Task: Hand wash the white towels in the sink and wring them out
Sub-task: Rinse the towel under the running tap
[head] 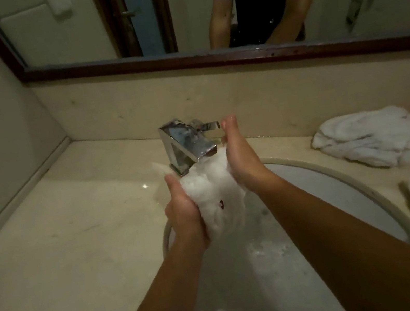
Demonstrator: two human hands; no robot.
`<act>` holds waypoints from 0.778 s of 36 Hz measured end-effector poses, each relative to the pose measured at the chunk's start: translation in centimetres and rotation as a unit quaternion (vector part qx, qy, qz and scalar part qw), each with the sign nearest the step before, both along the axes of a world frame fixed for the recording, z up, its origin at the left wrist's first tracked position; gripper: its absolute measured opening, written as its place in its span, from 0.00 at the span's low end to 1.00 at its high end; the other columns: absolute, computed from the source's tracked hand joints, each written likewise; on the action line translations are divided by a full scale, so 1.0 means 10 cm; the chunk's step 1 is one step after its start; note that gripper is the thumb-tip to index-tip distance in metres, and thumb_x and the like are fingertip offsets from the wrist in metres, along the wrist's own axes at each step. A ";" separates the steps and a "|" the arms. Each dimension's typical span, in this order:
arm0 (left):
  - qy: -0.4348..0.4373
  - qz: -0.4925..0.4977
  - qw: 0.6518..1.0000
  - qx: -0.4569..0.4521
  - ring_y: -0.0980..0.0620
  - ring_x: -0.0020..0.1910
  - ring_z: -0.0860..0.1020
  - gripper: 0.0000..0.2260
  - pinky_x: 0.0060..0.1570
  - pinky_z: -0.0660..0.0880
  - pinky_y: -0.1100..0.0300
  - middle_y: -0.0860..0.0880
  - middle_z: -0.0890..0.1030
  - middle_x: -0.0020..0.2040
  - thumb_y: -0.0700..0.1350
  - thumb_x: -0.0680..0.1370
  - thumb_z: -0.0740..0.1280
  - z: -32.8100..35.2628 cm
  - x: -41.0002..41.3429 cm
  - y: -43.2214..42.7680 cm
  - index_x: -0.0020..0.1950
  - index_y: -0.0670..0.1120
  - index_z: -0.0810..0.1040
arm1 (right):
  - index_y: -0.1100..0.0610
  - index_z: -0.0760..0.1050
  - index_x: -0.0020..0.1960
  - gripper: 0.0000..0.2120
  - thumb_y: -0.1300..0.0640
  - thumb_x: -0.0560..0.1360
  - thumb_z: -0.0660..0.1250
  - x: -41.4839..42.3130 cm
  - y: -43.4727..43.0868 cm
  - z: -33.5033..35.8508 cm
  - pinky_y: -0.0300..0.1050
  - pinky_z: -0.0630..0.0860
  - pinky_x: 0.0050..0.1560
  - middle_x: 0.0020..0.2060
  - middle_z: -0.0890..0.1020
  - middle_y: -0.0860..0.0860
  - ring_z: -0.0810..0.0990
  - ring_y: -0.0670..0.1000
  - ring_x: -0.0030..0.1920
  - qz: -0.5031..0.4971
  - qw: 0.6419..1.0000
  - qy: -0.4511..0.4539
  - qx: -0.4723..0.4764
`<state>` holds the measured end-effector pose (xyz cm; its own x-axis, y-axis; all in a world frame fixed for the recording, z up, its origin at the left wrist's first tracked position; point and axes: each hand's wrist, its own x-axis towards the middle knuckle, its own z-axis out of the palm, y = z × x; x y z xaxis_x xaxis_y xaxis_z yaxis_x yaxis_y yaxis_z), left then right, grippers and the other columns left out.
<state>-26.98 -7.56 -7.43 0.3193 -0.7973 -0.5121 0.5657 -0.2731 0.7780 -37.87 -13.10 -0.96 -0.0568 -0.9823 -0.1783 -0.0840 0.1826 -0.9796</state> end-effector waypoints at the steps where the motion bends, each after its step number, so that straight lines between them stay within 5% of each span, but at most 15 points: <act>1: 0.010 -0.002 1.000 0.004 0.37 0.56 0.86 0.51 0.64 0.79 0.41 0.40 0.87 0.58 0.84 0.58 0.68 -0.07 0.02 -0.04 0.63 0.44 0.84 | 0.40 0.56 0.85 0.48 0.18 0.72 0.38 0.00 -0.02 0.02 0.70 0.54 0.82 0.86 0.58 0.49 0.56 0.57 0.85 0.006 1.000 -0.004 0.014; 5: 0.005 0.012 1.000 -0.002 0.38 0.57 0.86 0.59 0.67 0.78 0.43 0.40 0.87 0.56 0.87 0.48 0.68 -0.19 0.02 -0.18 0.63 0.44 0.85 | 0.42 0.65 0.82 0.65 0.07 0.55 0.42 -0.04 -0.13 -0.03 0.68 0.58 0.82 0.80 0.70 0.46 0.65 0.55 0.82 -0.002 0.999 -0.044 0.029; 8: -0.027 0.027 0.999 -0.015 0.40 0.55 0.86 0.57 0.65 0.79 0.44 0.43 0.89 0.53 0.89 0.50 0.62 -0.05 -0.01 -0.19 0.58 0.45 0.87 | 0.44 0.76 0.75 0.55 0.12 0.64 0.41 -0.06 -0.12 -0.05 0.64 0.65 0.79 0.67 0.83 0.43 0.76 0.54 0.75 -0.022 0.999 -0.036 0.017; 11: -0.087 0.032 0.996 0.002 0.41 0.52 0.87 0.49 0.62 0.81 0.43 0.44 0.89 0.49 0.86 0.60 0.55 0.10 -0.10 -0.16 0.51 0.46 0.88 | 0.37 0.82 0.65 0.43 0.16 0.72 0.41 -0.05 -0.09 -0.06 0.65 0.67 0.78 0.72 0.81 0.50 0.75 0.56 0.74 -0.027 0.999 -0.021 0.014; 14: -0.102 0.062 0.993 0.017 0.40 0.51 0.86 0.44 0.62 0.81 0.43 0.43 0.88 0.48 0.82 0.62 0.54 0.18 -0.16 -0.11 0.45 0.46 0.87 | 0.27 0.82 0.58 0.41 0.10 0.65 0.43 -0.11 -0.12 -0.16 0.66 0.66 0.78 0.75 0.78 0.51 0.74 0.57 0.76 -0.008 0.999 -0.029 0.015; 17: -0.095 0.064 0.993 0.017 0.41 0.50 0.86 0.34 0.62 0.81 0.45 0.46 0.88 0.42 0.74 0.78 0.57 0.27 -0.20 0.05 0.40 0.45 0.85 | 0.41 0.79 0.72 0.31 0.27 0.83 0.49 -0.16 0.04 -0.06 0.63 0.64 0.80 0.75 0.76 0.51 0.72 0.54 0.77 -0.003 1.000 -0.009 0.012; 20: -0.089 0.049 0.995 -0.009 0.40 0.53 0.86 0.33 0.62 0.81 0.48 0.46 0.89 0.44 0.69 0.83 0.56 0.20 -0.19 0.17 0.47 0.43 0.87 | 0.55 0.76 0.72 0.20 0.45 0.88 0.58 -0.32 0.20 -0.11 0.58 0.70 0.76 0.67 0.79 0.52 0.76 0.53 0.68 -0.006 0.999 0.032 0.007; 24: -0.117 0.022 0.992 -0.028 0.32 0.63 0.81 0.55 0.68 0.76 0.36 0.35 0.83 0.63 0.85 0.67 0.55 0.06 -0.23 0.25 0.67 0.38 0.79 | 0.54 0.78 0.67 0.22 0.39 0.86 0.59 -0.60 0.45 0.00 0.60 0.80 0.64 0.61 0.83 0.54 0.83 0.57 0.61 0.022 0.991 0.044 0.127; 28: -0.006 0.045 0.998 -0.048 0.40 0.58 0.85 0.31 0.63 0.81 0.46 0.43 0.87 0.56 0.69 0.81 0.61 0.82 -0.46 0.41 0.62 0.42 0.84 | 0.54 0.80 0.56 0.18 0.40 0.85 0.64 -0.96 0.71 0.36 0.51 0.85 0.46 0.49 0.86 0.53 0.85 0.54 0.48 0.013 0.988 0.020 0.154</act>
